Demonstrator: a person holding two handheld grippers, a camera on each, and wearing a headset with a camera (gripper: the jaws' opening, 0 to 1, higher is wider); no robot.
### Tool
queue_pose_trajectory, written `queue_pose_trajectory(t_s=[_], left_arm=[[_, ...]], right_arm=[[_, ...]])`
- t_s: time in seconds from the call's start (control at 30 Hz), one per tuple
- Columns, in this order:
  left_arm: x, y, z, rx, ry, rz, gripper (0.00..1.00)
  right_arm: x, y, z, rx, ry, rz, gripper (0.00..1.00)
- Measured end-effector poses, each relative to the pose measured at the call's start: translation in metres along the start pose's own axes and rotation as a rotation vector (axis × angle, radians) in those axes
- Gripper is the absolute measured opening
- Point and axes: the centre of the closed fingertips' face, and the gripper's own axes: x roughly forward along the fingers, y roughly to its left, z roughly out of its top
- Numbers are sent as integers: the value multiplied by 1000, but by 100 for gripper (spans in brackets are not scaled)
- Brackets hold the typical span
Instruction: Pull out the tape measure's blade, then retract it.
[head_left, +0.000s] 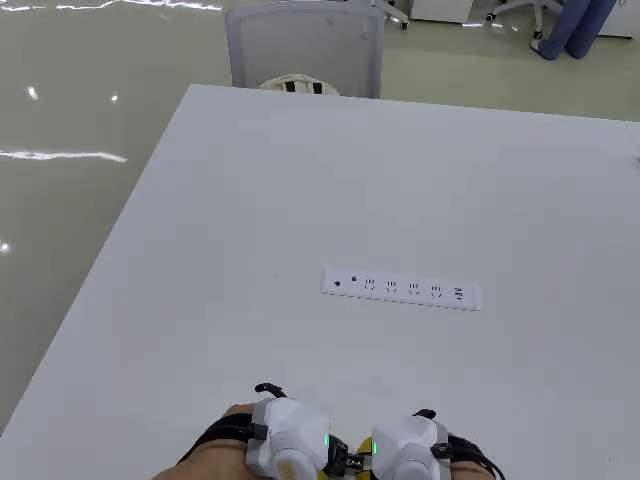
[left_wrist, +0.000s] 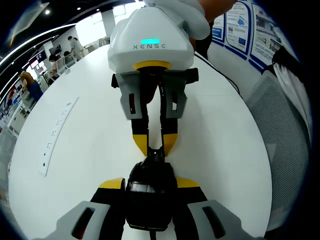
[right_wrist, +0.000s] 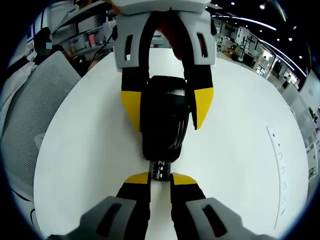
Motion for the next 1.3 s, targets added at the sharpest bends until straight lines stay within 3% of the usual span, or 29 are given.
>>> queue_pose_trajectory(t_s=[0.57, 1.3], left_arm=[[1, 2, -1, -14, 11, 7, 32], [1, 1, -2, 3, 30, 3, 32]], right_arm=[[-2, -2, -2, 3, -22, -3, 13], [-15, 1, -22, 40, -7, -9, 12]])
